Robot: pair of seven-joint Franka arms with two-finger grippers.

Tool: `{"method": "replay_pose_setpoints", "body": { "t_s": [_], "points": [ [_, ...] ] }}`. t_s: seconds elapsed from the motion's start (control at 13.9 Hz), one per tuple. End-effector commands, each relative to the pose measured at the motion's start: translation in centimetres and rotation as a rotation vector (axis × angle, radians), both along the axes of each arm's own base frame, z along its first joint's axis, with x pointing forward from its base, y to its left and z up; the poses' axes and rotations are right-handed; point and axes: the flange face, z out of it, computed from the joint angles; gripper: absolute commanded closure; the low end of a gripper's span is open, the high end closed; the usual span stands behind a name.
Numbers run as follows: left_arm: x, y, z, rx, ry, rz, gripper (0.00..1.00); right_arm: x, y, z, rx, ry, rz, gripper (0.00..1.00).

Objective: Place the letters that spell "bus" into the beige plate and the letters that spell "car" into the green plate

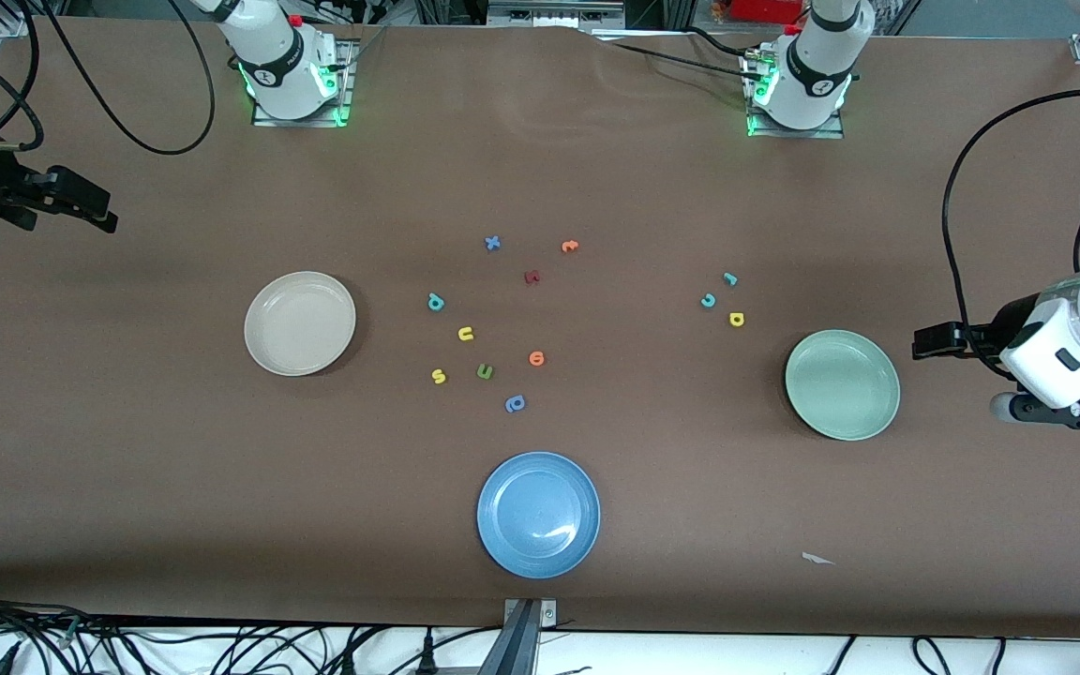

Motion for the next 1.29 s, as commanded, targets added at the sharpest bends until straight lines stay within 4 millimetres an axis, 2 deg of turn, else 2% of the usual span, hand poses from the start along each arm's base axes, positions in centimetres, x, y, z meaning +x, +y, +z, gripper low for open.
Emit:
{"method": "replay_pose_setpoints", "body": {
  "t_s": [0.0, 0.22, 0.57, 0.86, 1.01, 1.15, 1.22],
  "points": [
    [-0.3, 0.1, 0.0, 0.004, -0.003, -0.020, 0.01, -0.5, -0.1, 0.2, 0.005, -0.005, -0.008, 0.00],
    [-0.3, 0.1, 0.0, 0.003, -0.003, -0.020, 0.01, 0.4, -0.3, -0.8, 0.006, 0.013, 0.000, 0.00],
    [-0.3, 0.2, 0.0, 0.004, -0.003, -0.018, 0.01, 0.2, 0.1, -0.5, 0.003, 0.013, -0.004, 0.00],
    [-0.3, 0.2, 0.0, 0.004, -0.003, -0.018, 0.01, 0.4, -0.4, -0.7, -0.004, 0.015, -0.013, 0.00],
    [-0.3, 0.2, 0.0, 0.004, -0.003, -0.020, 0.01, 0.3, 0.4, -0.4, -0.017, 0.010, 0.004, 0.00],
    [-0.3, 0.1, 0.0, 0.003, -0.003, -0.021, 0.01, 0.0, 0.1, 1.7, -0.018, -0.012, 0.007, 0.00],
    [-0.3, 0.2, 0.0, 0.004, -0.003, -0.020, 0.01, -0.2, 0.1, 1.8, -0.010, 0.005, -0.001, 0.00]
  ]
}}
